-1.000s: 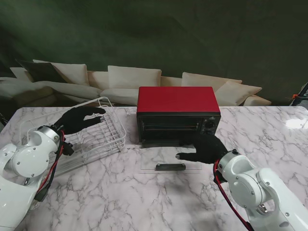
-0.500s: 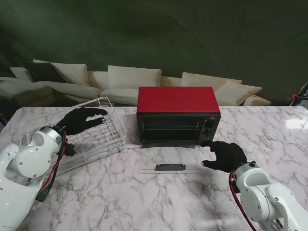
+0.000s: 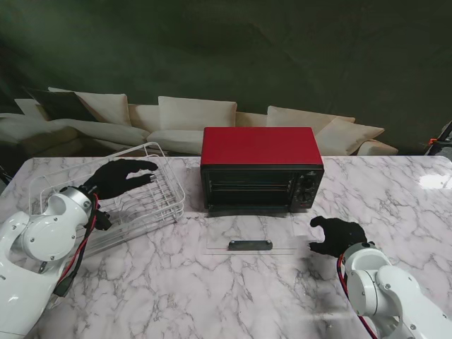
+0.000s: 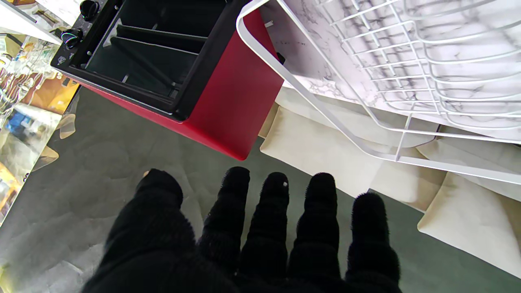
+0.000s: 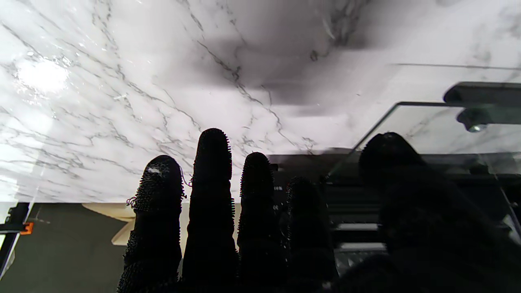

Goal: Slide the trays into the oven

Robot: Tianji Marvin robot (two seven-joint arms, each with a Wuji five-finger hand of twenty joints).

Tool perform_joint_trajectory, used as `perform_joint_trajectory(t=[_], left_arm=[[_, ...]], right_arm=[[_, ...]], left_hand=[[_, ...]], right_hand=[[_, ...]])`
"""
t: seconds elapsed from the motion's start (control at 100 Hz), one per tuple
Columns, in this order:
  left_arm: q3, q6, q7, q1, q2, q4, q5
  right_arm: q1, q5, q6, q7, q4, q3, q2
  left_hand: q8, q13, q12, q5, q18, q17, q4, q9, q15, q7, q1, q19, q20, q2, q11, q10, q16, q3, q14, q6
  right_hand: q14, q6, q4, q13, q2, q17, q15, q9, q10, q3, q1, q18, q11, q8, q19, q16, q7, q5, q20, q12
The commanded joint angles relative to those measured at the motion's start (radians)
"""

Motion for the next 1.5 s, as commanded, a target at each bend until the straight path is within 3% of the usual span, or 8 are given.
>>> perform_joint_trajectory(t=[0.0, 0.38, 0.87, 1.13, 1.49], left_arm=[[0.004, 0.005, -0.014, 0.002, -0.002, 0.004, 0.002], [0.004, 0.005, -0.016, 0.003, -0.002, 0.007, 0.002], [0.007, 0.005, -0.021, -0.001, 0.0, 0.012, 0.0], [0.002, 0.005, -0.019, 0.002, -0.001, 0.012, 0.001], [0.001, 0.001, -0.016, 0.001, -0.001, 0.017, 0.001]], right_arm=[[0.018, -0.004, 0.016, 0.008, 0.032, -0.011, 0.001], [0.127, -0.009, 0.073, -0.03, 0.18, -0.115, 0.005], [0.233, 0.071, 0.157, -0.04, 0.279, -0.245, 0.005], [0.232, 0.108, 0.15, -0.027, 0.264, -0.255, 0.005], [0.171, 0.138, 0.119, -0.014, 0.16, -0.199, 0.001]], left_hand=[[0.01, 0.021, 0.009, 0.021, 0.028, -0.01, -0.011, 0.019, 0.006, 0.008, 0.001, -0.014, 0.023, 0.042, 0.008, -0.001, 0.017, -0.031, 0.006, -0.016], [0.01, 0.02, 0.01, 0.02, 0.029, -0.011, -0.011, 0.018, 0.006, 0.007, 0.001, -0.014, 0.023, 0.043, 0.007, -0.001, 0.017, -0.031, 0.007, -0.016], [0.009, 0.021, 0.01, 0.02, 0.029, -0.01, -0.011, 0.019, 0.007, 0.008, 0.001, -0.014, 0.023, 0.043, 0.007, 0.0, 0.017, -0.031, 0.007, -0.016], [0.009, 0.021, 0.01, 0.021, 0.028, -0.011, -0.011, 0.02, 0.007, 0.008, 0.001, -0.015, 0.023, 0.043, 0.007, 0.001, 0.017, -0.031, 0.007, -0.015], [0.009, 0.02, 0.01, 0.021, 0.03, -0.011, -0.011, 0.02, 0.006, 0.008, 0.0, -0.015, 0.023, 0.043, 0.008, -0.001, 0.017, -0.031, 0.007, -0.016]], right_hand=[[-0.015, 0.02, -0.01, 0.007, -0.01, 0.001, 0.021, 0.002, -0.012, 0.008, -0.051, -0.006, 0.03, 0.02, 0.028, 0.015, 0.009, 0.01, 0.014, 0.011], [-0.022, 0.017, -0.031, 0.002, -0.031, -0.002, 0.059, -0.003, -0.018, -0.033, -0.186, -0.011, 0.042, 0.041, 0.042, 0.03, 0.014, 0.0, 0.022, 0.018], [-0.01, 0.026, -0.034, -0.019, 0.052, -0.018, 0.089, -0.027, -0.007, -0.101, -0.299, -0.012, 0.06, 0.056, 0.049, 0.04, 0.012, -0.038, 0.031, 0.023], [-0.008, 0.027, -0.034, -0.026, 0.068, -0.024, 0.09, -0.031, -0.005, -0.122, -0.337, -0.011, 0.057, 0.057, 0.047, 0.039, 0.007, -0.034, 0.032, 0.021], [0.009, 0.043, -0.036, -0.024, 0.101, -0.027, 0.091, -0.013, 0.013, -0.136, -0.363, -0.004, 0.048, 0.055, 0.048, 0.04, -0.004, 0.0, 0.038, 0.016]])
